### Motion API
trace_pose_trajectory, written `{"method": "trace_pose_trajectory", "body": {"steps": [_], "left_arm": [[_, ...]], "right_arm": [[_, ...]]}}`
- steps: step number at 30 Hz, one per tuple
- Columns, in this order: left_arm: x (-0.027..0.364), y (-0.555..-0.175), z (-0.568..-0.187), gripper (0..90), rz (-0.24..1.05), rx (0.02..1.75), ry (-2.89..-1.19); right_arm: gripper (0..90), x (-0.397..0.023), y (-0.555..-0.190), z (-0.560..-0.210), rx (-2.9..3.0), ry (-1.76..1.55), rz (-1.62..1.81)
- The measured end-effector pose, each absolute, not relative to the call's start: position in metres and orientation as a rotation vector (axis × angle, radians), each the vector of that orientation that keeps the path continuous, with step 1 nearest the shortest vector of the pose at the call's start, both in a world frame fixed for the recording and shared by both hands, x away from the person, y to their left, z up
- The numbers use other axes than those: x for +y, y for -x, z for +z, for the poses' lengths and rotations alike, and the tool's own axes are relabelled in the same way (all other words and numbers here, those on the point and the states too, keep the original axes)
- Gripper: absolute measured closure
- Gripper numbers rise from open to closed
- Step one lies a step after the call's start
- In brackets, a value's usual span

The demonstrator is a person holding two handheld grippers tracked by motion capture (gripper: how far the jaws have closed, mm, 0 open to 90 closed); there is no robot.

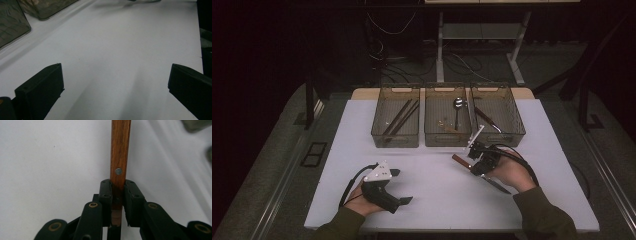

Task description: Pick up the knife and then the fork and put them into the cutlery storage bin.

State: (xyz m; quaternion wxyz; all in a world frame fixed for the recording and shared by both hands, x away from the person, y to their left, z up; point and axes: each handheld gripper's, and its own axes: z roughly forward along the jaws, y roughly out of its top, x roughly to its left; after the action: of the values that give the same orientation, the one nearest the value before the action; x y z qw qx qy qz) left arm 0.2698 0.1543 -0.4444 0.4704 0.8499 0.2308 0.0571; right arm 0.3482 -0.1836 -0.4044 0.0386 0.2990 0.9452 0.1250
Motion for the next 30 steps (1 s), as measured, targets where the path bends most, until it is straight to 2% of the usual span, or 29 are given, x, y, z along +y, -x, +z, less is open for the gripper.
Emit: {"method": "trace_pose_trajectory", "body": {"steps": [30], "left_arm": [[0.154, -0.270, -0.444, 0.0, 0.144, 0.565, -2.079]], "right_arm": [[77.7, -0.265, -0.352, -0.342, 2.506, -1.174, 1.057]]}}
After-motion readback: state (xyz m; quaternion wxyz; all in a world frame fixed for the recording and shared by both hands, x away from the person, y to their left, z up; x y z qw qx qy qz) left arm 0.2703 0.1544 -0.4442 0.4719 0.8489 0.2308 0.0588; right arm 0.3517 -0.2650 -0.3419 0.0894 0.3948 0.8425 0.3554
